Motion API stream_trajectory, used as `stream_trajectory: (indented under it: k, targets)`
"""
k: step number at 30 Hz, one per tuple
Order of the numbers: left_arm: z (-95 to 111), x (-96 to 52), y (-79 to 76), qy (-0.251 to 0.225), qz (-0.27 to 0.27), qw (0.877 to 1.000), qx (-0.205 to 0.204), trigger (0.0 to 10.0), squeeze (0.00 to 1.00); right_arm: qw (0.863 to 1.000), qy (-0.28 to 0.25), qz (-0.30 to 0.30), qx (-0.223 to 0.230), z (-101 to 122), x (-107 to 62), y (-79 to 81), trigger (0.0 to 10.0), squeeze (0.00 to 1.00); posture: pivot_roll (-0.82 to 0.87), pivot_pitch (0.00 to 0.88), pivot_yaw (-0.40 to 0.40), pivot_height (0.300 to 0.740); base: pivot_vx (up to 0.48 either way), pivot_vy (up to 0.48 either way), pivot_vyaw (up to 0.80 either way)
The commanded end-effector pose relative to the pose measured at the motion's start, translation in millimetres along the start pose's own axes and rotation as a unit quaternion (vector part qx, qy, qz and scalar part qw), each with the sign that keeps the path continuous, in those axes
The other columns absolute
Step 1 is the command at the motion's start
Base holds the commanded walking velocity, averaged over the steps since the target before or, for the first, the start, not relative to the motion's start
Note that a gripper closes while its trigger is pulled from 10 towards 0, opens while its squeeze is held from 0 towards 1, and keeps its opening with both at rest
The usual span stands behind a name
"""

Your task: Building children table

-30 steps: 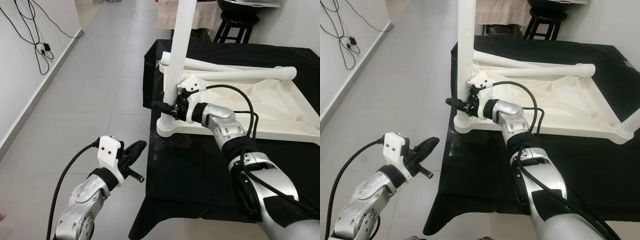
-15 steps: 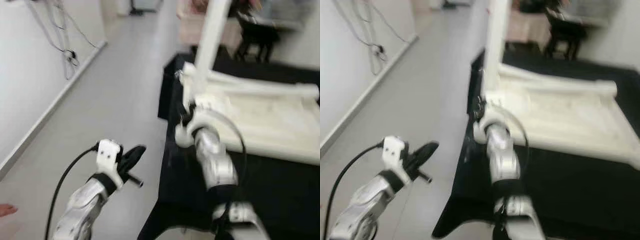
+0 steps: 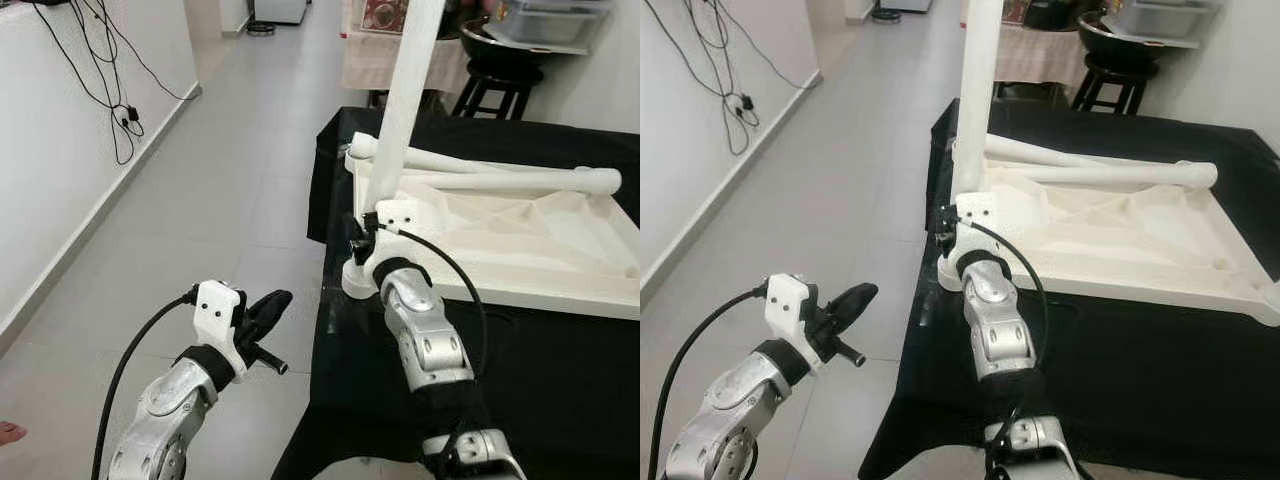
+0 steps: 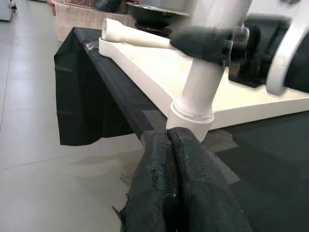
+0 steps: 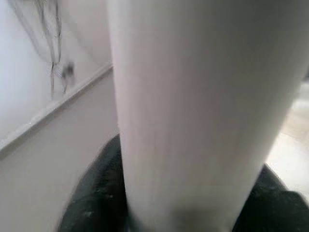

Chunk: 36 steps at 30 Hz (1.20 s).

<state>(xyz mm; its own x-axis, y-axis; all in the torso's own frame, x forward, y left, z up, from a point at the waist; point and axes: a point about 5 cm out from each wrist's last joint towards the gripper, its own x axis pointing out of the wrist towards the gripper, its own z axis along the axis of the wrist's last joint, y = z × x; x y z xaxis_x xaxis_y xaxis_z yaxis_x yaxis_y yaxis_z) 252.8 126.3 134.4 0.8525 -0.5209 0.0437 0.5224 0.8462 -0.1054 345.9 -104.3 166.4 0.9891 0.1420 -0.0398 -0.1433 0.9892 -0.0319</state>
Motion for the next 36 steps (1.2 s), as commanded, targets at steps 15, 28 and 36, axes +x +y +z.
stream_trajectory:
  k: [15, 28, 36]
  targets:
    - [-4, 1.7, -3.6, 0.006, -0.001, 1.0, -0.008, 10.0, 0.0, 0.938, -0.023, 0.334, -0.093, 22, 26.8, 4.4, 10.0, 0.0, 0.08, 0.099, -0.078, 0.74, 0.0, 0.0, 0.0]
    - [-4, 0.9, -5.3, 0.006, 0.0, 1.0, -0.008, 10.0, 0.0, 0.947, 0.013, 0.306, -0.094, 20, 42.1, -25.7, 0.0, 0.0, 0.09, 0.108, -0.078, 0.74, 0.0, 0.0, 0.0]
    - [-5, -0.5, -4.8, 0.009, -0.003, 1.0, -0.01, 10.0, 0.0, 0.954, 0.011, 0.29, -0.076, 16, 41.0, -44.8, 0.0, 0.0, 0.06, 0.105, -0.063, 0.74, 0.0, 0.0, 0.0]
